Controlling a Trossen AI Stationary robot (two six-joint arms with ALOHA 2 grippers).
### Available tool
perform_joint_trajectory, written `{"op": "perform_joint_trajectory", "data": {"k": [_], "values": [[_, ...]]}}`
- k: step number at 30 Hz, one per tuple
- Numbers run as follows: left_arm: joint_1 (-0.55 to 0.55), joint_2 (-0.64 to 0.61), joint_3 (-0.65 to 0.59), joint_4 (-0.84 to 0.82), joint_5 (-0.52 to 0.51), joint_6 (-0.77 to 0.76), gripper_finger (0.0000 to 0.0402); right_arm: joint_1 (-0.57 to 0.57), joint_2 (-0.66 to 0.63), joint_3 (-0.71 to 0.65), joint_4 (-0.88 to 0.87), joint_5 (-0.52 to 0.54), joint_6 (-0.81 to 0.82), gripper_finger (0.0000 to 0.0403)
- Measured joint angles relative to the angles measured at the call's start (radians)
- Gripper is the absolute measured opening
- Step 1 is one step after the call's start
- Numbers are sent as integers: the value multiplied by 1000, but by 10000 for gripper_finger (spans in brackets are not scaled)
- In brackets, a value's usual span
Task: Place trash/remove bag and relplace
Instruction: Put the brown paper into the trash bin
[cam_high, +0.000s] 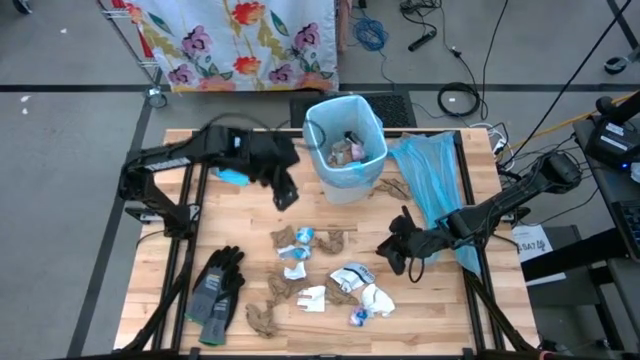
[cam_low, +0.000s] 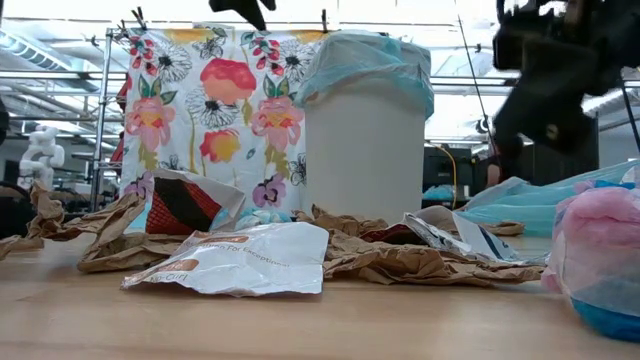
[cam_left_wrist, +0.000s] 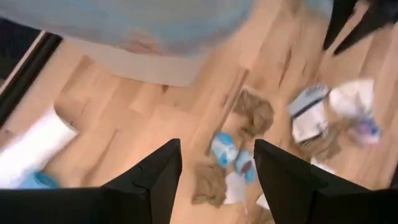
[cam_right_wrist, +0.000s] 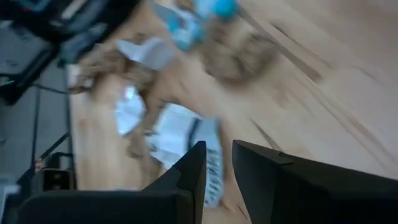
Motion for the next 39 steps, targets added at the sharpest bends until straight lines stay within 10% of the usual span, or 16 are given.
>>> {"op": "perform_joint_trajectory", "data": {"k": [17, 39], "values": [[-373, -84, -560, 585, -124, -199, 203, 0, 37, 105, 114, -58, -311, 162], [-479, -640, -1179, 890, -210, -290, 203, -204, 608, 613, -237, -54, -684, 188]]}}
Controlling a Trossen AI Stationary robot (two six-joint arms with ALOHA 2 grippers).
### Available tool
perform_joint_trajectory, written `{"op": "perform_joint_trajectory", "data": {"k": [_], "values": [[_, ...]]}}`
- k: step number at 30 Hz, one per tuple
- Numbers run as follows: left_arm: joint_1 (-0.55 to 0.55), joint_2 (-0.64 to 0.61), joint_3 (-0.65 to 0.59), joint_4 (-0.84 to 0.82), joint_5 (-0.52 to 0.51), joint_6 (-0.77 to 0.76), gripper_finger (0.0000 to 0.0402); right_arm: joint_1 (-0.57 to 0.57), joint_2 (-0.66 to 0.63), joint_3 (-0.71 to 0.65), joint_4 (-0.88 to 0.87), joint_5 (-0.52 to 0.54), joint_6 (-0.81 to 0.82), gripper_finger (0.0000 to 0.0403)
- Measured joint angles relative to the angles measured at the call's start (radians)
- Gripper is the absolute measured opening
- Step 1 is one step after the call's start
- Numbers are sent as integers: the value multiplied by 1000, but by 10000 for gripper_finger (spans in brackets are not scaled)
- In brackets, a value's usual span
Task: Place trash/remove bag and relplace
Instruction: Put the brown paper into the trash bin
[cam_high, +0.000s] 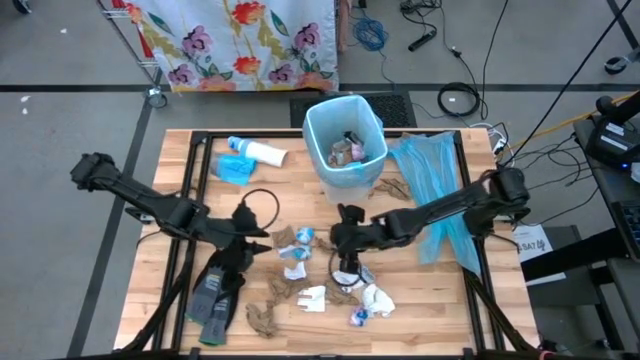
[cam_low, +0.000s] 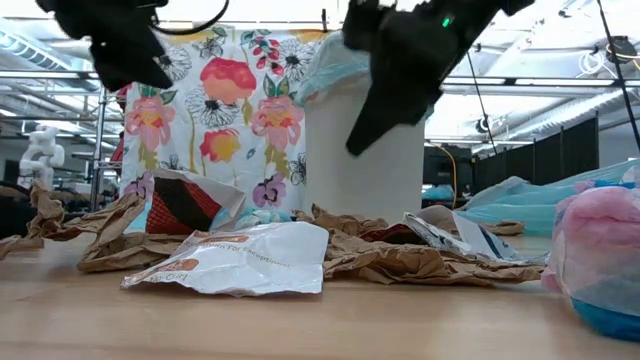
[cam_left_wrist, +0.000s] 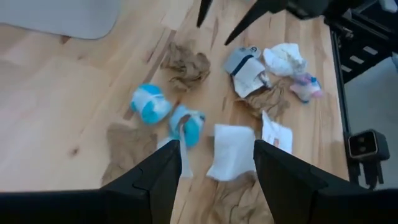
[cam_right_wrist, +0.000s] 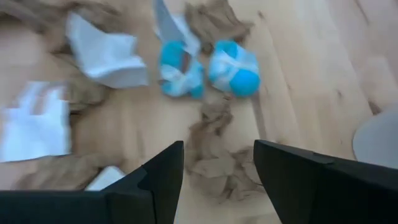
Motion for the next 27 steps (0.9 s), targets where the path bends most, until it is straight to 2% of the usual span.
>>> {"op": "perform_joint_trajectory", "data": {"k": [5, 14, 16, 20, 21, 27], "values": [[0, -116, -63, -35, 41, 7, 203, -9, 87, 22, 13, -5, -5, 188], [0, -280, -94, -226, 55, 3, 203, -58, 254, 59, 45, -53, 96, 179], [0, -321, -94, -248, 55, 3, 203, -67, 276, 77, 45, -79, 173, 150], [0, -373, -93, -238, 55, 26, 203, -62, 288, 111, 10, -97, 292, 35], [0, -380, -93, -235, 55, 29, 203, -55, 285, 120, -5, -101, 309, 20], [0, -392, -93, -156, 55, 27, 203, -10, 218, 267, -231, -112, 355, 7]]}}
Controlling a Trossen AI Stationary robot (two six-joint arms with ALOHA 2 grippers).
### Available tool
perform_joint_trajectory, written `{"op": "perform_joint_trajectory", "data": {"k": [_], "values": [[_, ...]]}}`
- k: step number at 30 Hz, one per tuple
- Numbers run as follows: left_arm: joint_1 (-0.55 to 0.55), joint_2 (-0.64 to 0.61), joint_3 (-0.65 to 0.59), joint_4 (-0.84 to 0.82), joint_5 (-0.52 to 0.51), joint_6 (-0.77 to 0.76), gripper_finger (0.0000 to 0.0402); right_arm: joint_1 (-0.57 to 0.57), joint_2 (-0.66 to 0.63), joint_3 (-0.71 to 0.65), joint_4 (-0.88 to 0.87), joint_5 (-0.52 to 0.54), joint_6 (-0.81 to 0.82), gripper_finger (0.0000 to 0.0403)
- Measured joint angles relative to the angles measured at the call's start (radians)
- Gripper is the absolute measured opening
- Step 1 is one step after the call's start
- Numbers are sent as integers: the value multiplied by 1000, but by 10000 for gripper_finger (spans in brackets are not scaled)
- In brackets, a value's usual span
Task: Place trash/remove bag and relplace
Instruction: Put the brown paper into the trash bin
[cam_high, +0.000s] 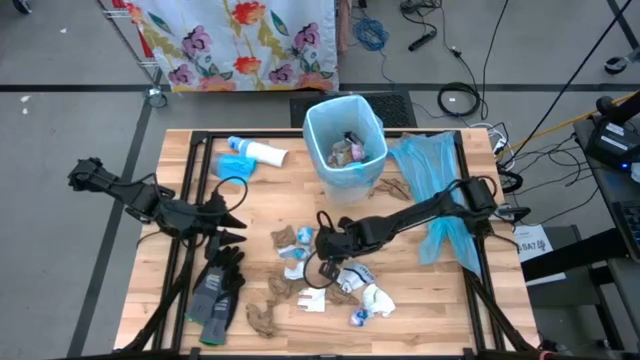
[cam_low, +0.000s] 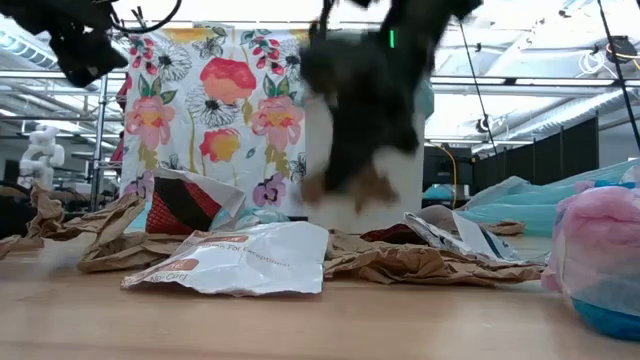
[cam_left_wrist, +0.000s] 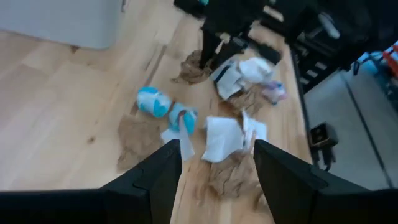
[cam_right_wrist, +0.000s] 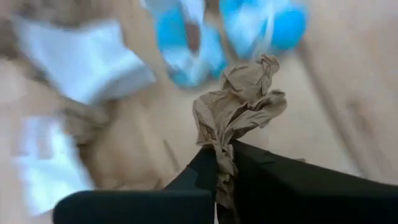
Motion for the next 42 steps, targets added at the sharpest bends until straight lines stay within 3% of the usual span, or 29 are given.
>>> {"op": "perform_joint_trajectory", "data": {"k": [11, 22, 25, 33, 37, 42], "values": [[0, 7, 1, 52, -79, 2, 203, 20, -51, 443, -509, 25, 11, 4], [0, 39, 1, 50, -189, 1, 203, -30, -53, 858, -688, 345, -170, 4], [0, 43, 1, 53, -189, 1, 203, -89, -52, 904, -690, 402, -226, 4], [0, 48, 1, 50, -189, 1, 203, -321, -51, 918, -692, 403, -220, 15], [0, 55, 1, 49, -185, 1, 203, -412, -51, 918, -693, 332, -219, 53], [0, 56, 1, 50, -110, 2, 203, -469, -51, 918, -695, 236, -216, 122]]}}
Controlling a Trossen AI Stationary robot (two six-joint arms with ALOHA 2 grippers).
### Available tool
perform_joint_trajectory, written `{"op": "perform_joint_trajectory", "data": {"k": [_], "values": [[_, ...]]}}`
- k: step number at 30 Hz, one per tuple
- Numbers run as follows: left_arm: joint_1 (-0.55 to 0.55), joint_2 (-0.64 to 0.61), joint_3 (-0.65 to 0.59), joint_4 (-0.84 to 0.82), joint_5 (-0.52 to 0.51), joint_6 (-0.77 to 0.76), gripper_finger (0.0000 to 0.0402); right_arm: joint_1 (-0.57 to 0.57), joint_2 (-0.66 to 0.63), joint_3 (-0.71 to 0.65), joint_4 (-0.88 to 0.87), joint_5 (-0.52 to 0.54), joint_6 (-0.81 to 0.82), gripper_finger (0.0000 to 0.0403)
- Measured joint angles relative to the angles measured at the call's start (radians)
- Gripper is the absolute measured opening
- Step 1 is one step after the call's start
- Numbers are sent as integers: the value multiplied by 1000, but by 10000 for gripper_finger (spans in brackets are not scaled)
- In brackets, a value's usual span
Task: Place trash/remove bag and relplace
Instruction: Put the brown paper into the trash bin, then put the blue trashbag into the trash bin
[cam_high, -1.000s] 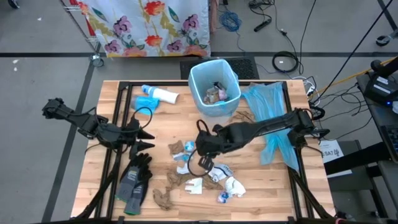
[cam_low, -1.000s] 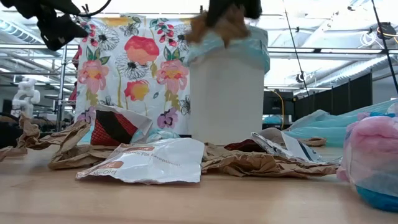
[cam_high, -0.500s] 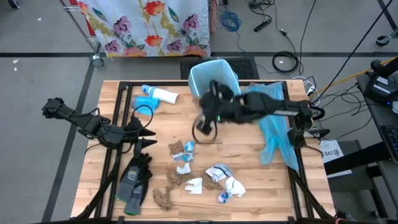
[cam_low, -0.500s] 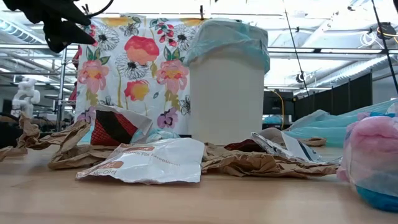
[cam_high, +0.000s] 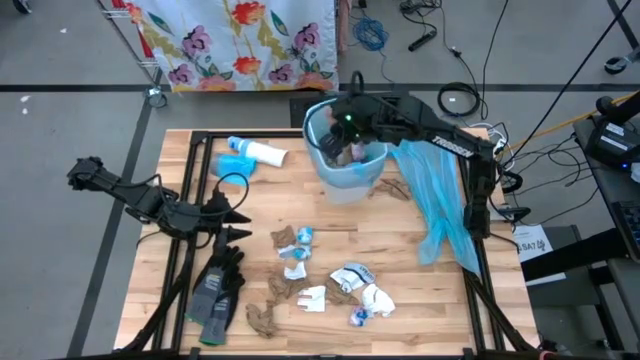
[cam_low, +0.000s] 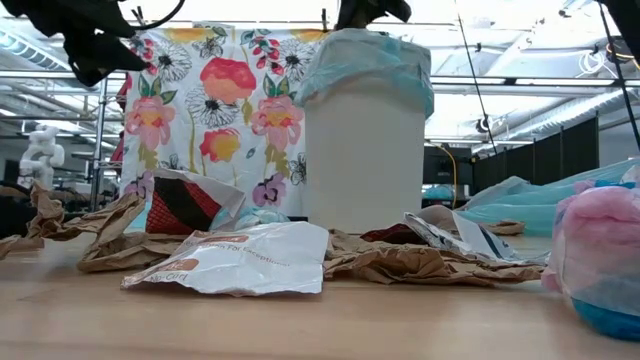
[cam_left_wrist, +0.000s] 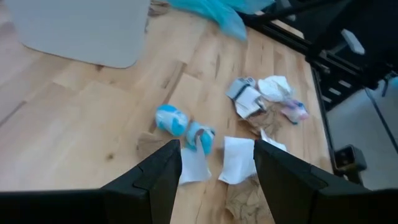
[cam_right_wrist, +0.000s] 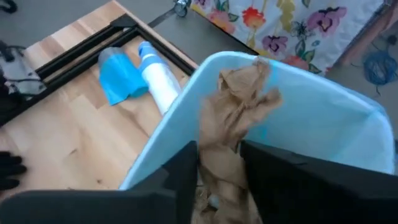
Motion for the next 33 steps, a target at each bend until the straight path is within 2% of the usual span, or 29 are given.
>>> {"op": "perform_joint_trajectory", "data": {"k": [5, 10, 14, 20, 23, 28, 33], "values": [[0, 14, 0, 0, -6, 0, 203, 0, -4, 0, -31, -1, 0, 178], [0, 43, 0, 2, -44, 7, 203, 29, -23, 0, -111, -26, 17, 207], [0, 78, 1, 5, -52, 60, 203, 73, -42, 0, -193, -79, 63, 212], [34, 174, 1, 17, -57, 239, 203, 179, -77, 0, -314, -77, 175, 212], [64, 240, 1, 49, -58, 304, 203, 252, -94, 0, -312, -77, 239, 212], [118, 372, 1, 118, -55, 363, 203, 383, -118, 0, -315, -71, 337, 212], [153, 498, 1, 277, -29, 481, 203, 515, -121, 0, -315, -51, 457, 212]]}}
